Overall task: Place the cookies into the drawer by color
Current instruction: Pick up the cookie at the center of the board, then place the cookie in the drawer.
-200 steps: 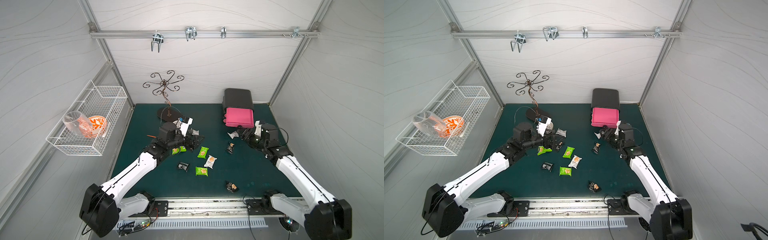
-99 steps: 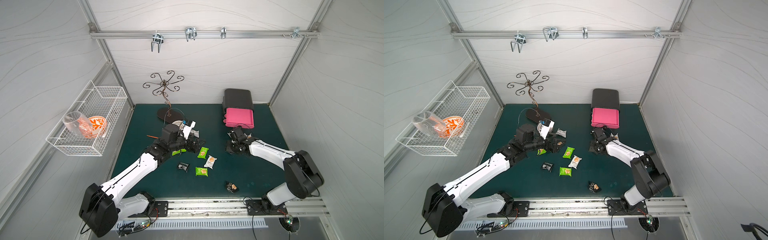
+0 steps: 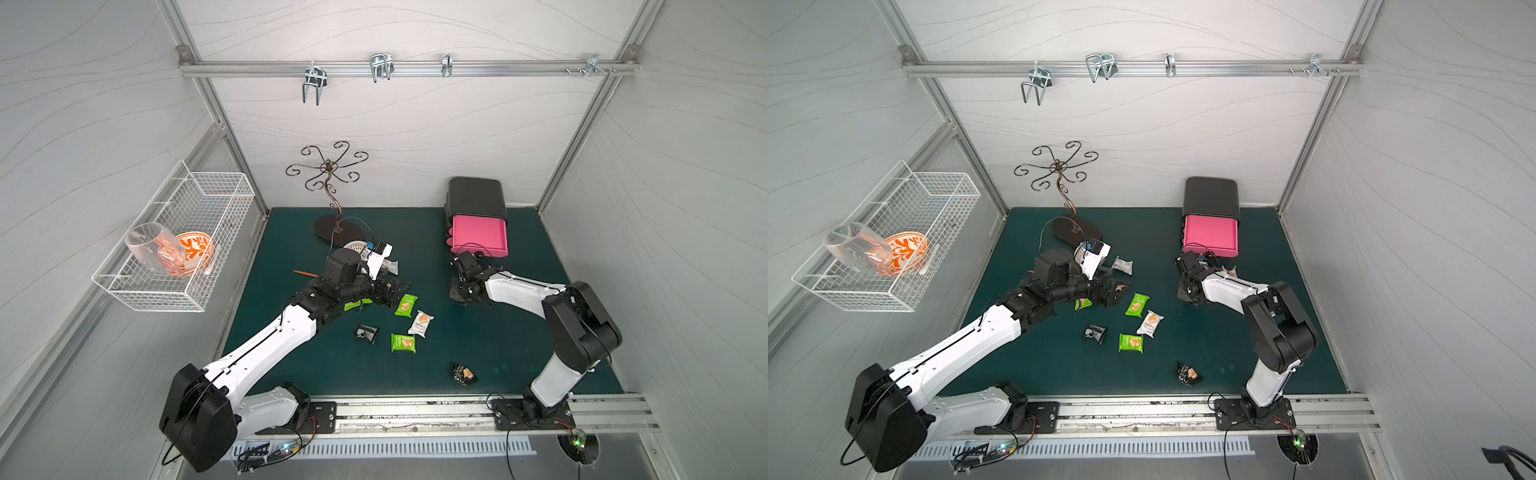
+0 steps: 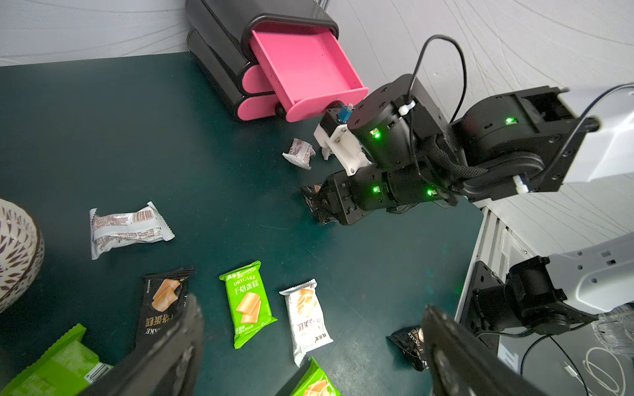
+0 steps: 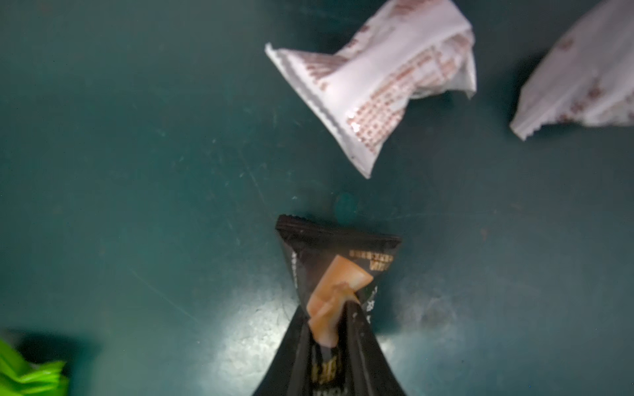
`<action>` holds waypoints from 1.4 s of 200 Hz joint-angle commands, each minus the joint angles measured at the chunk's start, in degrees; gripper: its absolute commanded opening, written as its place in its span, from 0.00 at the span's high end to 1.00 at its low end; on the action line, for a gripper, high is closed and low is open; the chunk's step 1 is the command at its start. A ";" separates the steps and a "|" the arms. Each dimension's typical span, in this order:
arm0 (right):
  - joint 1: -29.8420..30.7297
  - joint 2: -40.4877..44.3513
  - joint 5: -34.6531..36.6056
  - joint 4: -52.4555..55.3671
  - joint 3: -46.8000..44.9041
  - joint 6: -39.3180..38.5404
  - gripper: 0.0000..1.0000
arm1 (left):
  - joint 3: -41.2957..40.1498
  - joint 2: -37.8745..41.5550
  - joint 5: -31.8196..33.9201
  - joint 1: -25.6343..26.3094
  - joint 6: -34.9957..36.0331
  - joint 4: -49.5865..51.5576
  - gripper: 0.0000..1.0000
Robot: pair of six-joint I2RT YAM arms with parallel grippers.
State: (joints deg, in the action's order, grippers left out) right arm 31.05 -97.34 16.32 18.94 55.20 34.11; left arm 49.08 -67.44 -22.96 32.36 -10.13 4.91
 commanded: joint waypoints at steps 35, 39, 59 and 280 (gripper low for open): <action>0.31 3.77 -1.42 3.54 -2.02 -3.61 1.00 | 2.86 -0.63 0.20 0.21 -0.22 -3.31 0.01; 0.41 4.45 -1.81 3.85 -2.14 -4.12 1.00 | 2.86 -0.67 0.21 0.25 -0.24 -3.32 0.01; 0.51 8.95 -3.90 4.82 -2.97 -6.02 1.00 | 2.86 -0.76 0.25 0.25 -0.64 -3.99 0.01; -13.34 -2.59 -14.65 8.07 32.20 -24.93 1.00 | 5.50 -3.07 0.21 0.82 -0.77 -4.26 0.01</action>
State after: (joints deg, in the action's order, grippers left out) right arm 17.63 -97.34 2.57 28.45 85.58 12.03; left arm 51.72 -70.30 -22.90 32.80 -11.09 2.09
